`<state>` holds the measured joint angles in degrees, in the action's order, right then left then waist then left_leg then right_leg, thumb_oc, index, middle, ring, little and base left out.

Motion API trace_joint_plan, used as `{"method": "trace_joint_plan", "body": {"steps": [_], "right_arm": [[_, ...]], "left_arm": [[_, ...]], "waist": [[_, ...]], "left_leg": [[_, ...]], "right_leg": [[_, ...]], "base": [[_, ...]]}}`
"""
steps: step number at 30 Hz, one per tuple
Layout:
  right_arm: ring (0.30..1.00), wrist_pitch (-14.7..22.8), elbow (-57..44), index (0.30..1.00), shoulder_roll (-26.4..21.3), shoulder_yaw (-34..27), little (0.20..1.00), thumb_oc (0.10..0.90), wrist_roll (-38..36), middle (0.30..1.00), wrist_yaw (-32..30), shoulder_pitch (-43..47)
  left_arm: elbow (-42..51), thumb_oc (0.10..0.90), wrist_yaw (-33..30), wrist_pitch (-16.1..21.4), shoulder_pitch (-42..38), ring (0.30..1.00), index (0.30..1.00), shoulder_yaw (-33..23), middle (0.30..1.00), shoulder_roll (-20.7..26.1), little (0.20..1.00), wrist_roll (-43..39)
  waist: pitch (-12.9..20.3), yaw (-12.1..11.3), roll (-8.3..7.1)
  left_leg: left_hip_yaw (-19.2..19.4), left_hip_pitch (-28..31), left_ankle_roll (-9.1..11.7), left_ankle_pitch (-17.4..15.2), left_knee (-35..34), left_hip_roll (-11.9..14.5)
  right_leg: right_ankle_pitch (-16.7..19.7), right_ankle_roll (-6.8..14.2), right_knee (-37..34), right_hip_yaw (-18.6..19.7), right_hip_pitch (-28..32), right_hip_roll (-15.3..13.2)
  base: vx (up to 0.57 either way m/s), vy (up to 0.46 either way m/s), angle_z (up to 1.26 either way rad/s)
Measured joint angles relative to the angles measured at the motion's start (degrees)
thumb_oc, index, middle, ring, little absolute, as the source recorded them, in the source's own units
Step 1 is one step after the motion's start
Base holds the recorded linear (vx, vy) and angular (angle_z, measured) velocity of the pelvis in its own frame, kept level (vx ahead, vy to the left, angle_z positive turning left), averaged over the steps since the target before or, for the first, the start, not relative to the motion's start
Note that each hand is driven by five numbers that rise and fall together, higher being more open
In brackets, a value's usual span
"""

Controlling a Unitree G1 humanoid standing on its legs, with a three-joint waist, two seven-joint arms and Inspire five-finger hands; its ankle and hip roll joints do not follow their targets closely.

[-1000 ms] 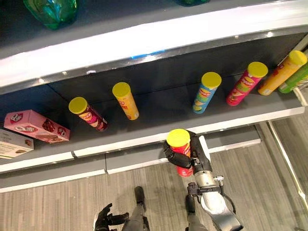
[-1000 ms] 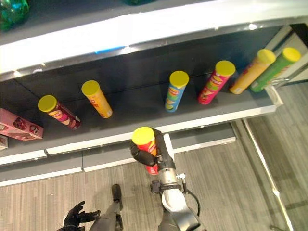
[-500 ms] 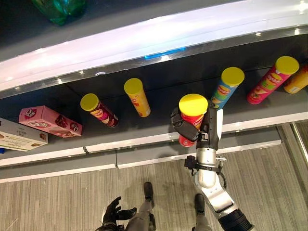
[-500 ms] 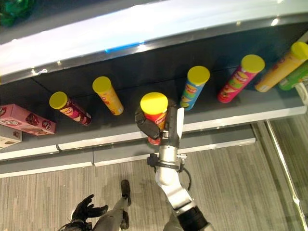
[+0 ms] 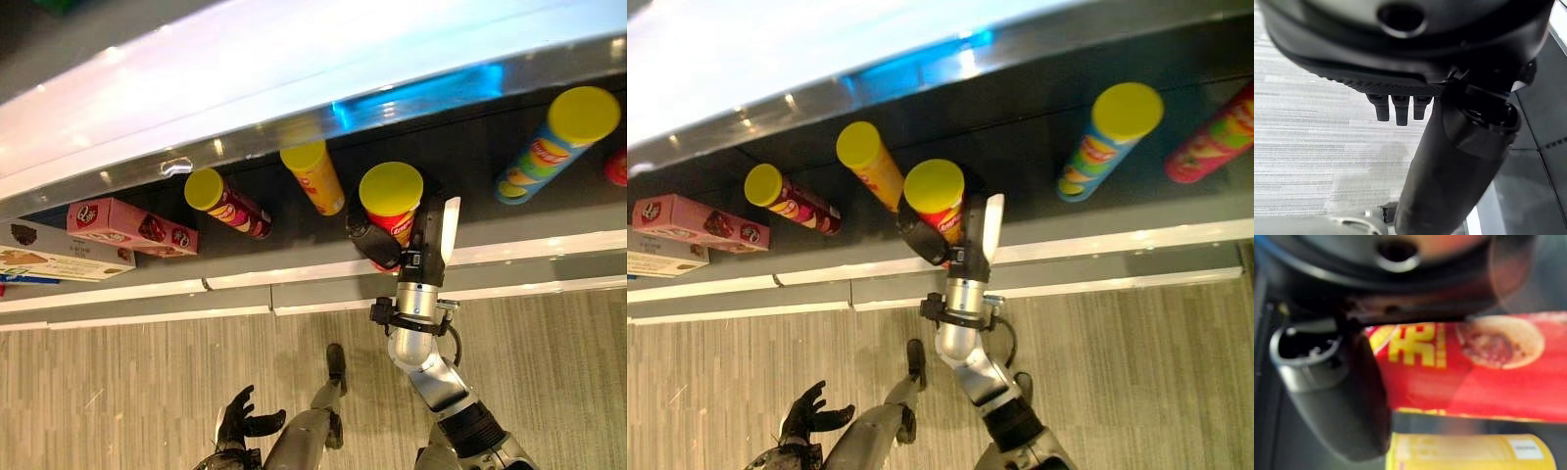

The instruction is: Put the goods on the table back onto the shelves and tidy them up.

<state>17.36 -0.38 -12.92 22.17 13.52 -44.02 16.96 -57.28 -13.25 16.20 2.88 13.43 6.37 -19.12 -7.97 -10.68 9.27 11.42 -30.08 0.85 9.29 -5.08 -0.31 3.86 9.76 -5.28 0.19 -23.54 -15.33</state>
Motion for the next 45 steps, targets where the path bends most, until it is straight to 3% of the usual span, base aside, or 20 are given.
{"method": "trace_joint_plan", "body": {"steps": [6,18,27,45], "right_arm": [[0.300,-0.01,-0.03,0.300,0.00,-3.20,0.300,0.400,6.12,0.300,-3.90,7.82],[0.300,-0.82,0.19,0.300,-0.05,-4.53,0.300,0.400,9.30,0.300,-7.65,8.82],[0.300,-0.76,7.75,0.300,0.03,-2.78,0.300,0.400,10.50,0.300,-9.52,9.36],[0.300,-0.78,9.21,0.300,0.04,-2.82,0.300,0.400,12.31,0.300,-15.11,12.79]], "left_arm": [[1.47,0.800,-0.07,0.22,-1.75,0.900,0.900,2.13,0.900,0.01,0.900,0.16],[4.04,0.800,-3.65,1.76,-5.64,0.900,0.900,3.59,0.900,-0.25,0.900,5.11],[3.87,0.800,-8.03,2.53,-6.08,0.900,0.900,4.31,0.900,-0.34,0.900,8.21],[3.54,0.800,-12.61,3.73,-8.29,0.900,0.900,5.06,0.900,-0.47,0.900,12.69]], "waist": [[-0.10,-1.86,0.22],[-0.98,-3.08,3.50],[-0.92,-2.77,3.74],[0.37,-2.80,3.98]], "left_leg": [[-0.03,-1.33,-0.19,-0.13,0.37,-0.62],[0.74,-6.17,-2.06,-1.57,4.93,-1.74],[1.72,-8.88,-3.09,-2.66,6.48,-2.91],[2.60,-14.99,-5.16,-5.22,12.73,-3.58]], "right_leg": [[0.00,0.02,0.00,0.12,-1.29,-0.86],[0.63,1.08,0.02,0.24,-4.29,-2.54],[2.30,2.19,0.03,0.23,-6.97,-4.10],[4.18,1.87,1.23,-0.03,-11.05,-5.46]], "base": [[0.03,0.010,0.02],[0.01,0.014,0.00],[0.01,0.001,-0.02],[0.03,-0.013,-0.01]]}}
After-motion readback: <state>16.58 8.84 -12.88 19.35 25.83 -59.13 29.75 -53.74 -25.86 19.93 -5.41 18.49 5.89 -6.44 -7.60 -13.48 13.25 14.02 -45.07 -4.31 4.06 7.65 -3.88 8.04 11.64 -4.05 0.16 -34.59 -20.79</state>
